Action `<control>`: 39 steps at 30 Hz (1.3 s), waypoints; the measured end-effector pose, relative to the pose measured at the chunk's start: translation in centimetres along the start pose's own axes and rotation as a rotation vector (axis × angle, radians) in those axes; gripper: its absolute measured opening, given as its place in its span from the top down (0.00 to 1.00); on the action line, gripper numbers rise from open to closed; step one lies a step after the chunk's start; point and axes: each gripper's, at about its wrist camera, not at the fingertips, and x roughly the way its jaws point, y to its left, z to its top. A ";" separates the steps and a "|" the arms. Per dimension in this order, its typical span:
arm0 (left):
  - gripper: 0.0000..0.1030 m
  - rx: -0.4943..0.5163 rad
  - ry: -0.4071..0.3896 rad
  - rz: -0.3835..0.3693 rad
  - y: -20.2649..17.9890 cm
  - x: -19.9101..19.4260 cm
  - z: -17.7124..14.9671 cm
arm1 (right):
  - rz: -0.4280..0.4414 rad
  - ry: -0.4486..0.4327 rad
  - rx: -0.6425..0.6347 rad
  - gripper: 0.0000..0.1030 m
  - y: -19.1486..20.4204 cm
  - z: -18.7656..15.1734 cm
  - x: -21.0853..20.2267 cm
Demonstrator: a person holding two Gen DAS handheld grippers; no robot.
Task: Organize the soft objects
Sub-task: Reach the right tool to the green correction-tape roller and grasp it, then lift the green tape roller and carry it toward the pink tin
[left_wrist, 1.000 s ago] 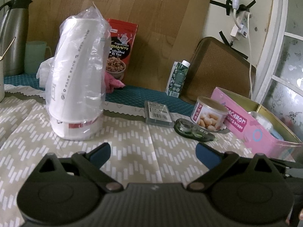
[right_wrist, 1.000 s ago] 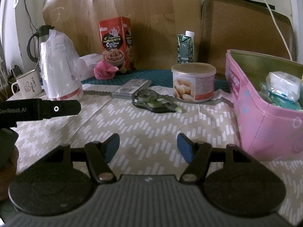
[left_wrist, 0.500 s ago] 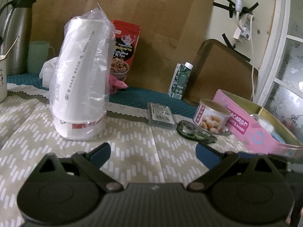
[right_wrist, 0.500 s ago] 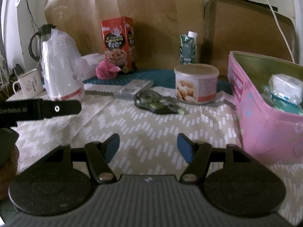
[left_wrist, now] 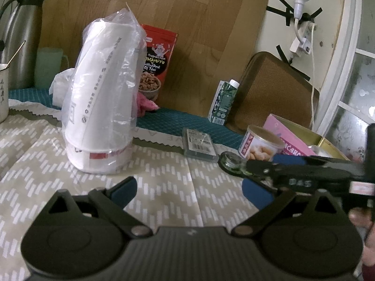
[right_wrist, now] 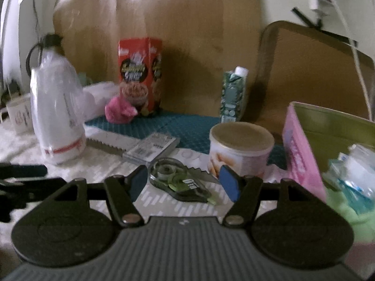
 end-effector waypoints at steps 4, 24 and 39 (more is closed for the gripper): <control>0.03 -0.014 0.002 -0.002 0.2 0.0 0.1 | 0.038 0.072 -0.023 0.26 -0.5 0.4 2.2; 0.02 -0.054 0.000 -0.005 0.6 -0.2 0.2 | 0.141 0.121 0.006 0.61 1.5 -2.9 -2.1; 0.01 -0.058 0.003 -0.009 0.8 -0.1 0.2 | 0.173 0.081 -0.036 0.61 5.0 -5.1 -5.0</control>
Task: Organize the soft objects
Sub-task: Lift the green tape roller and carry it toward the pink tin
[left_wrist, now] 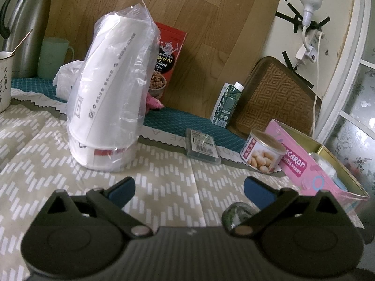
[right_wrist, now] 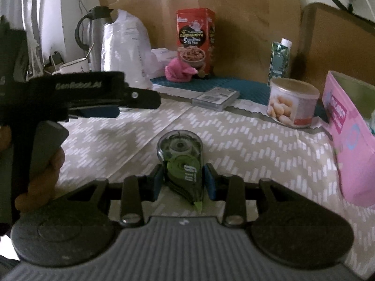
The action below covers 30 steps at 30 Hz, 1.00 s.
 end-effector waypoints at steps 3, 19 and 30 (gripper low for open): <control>0.01 0.000 0.000 -0.001 0.0 0.0 0.0 | -0.013 -0.010 -0.024 0.60 0.3 -0.2 0.0; 0.01 0.001 0.006 -0.001 -0.1 0.1 0.0 | -0.010 -0.015 -0.016 0.60 0.3 -0.2 -0.1; 0.01 -0.086 0.091 -0.055 0.3 -0.4 -0.1 | 0.061 -0.009 0.120 0.61 -0.7 -0.5 -0.9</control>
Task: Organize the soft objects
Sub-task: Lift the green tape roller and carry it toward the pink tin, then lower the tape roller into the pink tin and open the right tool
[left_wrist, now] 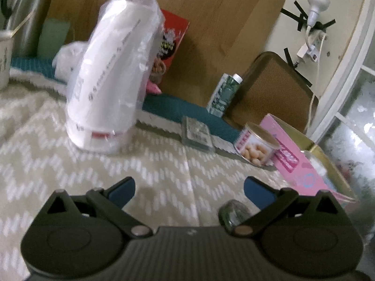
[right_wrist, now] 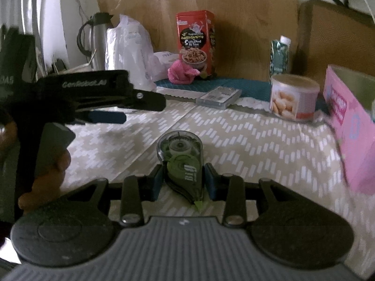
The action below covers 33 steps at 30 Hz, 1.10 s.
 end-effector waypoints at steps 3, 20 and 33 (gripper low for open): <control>0.01 -0.016 0.040 -0.024 -0.7 -0.1 -0.3 | 0.026 -0.003 0.058 0.61 -0.5 -0.2 -0.4; 0.01 -0.071 0.168 -0.189 -4.7 0.7 -1.0 | 0.002 -0.102 0.047 0.61 -0.8 -1.0 -2.9; 0.62 0.023 0.239 -0.278 -11.3 4.1 1.3 | -0.076 -0.252 0.027 0.61 -2.7 -0.4 -5.9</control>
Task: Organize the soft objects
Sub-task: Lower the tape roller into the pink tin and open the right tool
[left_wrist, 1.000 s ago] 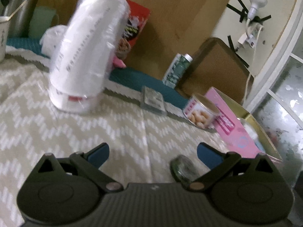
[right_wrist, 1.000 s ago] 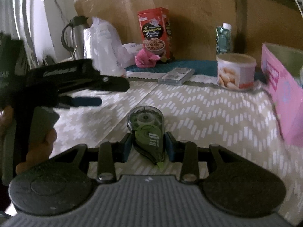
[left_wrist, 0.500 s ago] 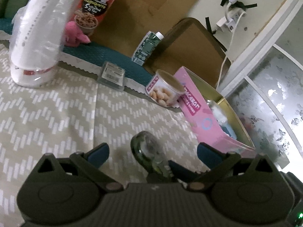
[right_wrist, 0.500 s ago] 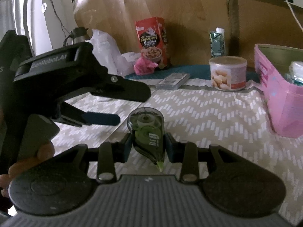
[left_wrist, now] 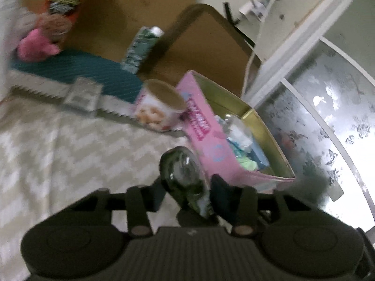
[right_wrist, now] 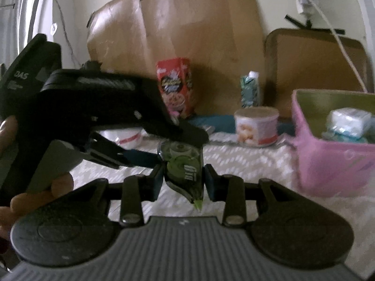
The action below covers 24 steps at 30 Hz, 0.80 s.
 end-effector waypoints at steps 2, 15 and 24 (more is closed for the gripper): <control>0.62 0.031 0.010 -0.025 -1.6 1.3 0.9 | -0.038 -0.034 -0.006 0.61 -1.0 0.6 -0.5; 0.59 0.171 0.141 -0.030 -9.5 14.4 6.1 | -0.227 0.014 0.082 0.61 -13.0 5.4 -0.6; 0.28 0.201 0.096 0.071 -10.6 17.2 7.2 | -0.375 0.104 0.112 0.56 -18.2 7.4 3.7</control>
